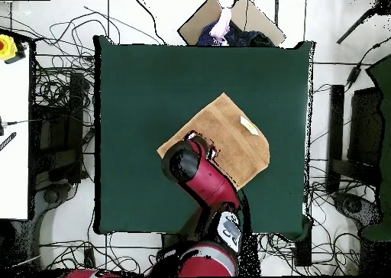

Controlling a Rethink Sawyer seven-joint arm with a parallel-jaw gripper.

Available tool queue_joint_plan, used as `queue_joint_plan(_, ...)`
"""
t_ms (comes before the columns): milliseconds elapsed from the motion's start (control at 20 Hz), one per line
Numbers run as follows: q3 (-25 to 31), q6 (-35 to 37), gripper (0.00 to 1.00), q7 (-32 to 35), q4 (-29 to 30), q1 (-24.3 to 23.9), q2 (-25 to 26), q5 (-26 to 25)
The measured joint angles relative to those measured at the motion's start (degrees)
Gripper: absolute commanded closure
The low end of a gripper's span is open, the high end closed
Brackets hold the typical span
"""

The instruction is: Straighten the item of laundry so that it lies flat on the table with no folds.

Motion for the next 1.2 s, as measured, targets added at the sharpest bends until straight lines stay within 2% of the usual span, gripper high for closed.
queue_joint_plan(150, -0.5, -0.6, 0.0, 0.0, -0.6, 1.5, 0.9, 0.8)
queue_joint_plan(200, -2.6, 0.2, 0.0, 0.0, -1.6, 4.8, 2.4, 2.5)
queue_joint_plan(350, -5.2, 1.9, 0.0, 0.0, -2.8, 8.7, 4.3, 4.5)
queue_joint_plan(450, -7.1, 3.9, 0.0, 0.0, -3.7, 11.8, 5.8, 5.7)
queue_joint_plan(500, -9.1, 6.7, 0.0, 0.1, -4.7, 14.9, 7.5, 6.6)
queue_joint_plan(700, -11.8, 11.6, 0.0, 0.6, -6.2, 18.4, 9.7, 6.8)
queue_joint_plan(950, -13.8, 16.3, 0.0, 1.6, -7.4, 19.1, 11.4, 6.7)
queue_joint_plan(1200, -14.2, 19.5, 0.0, 1.8, -8.4, 16.9, 11.9, 6.7)
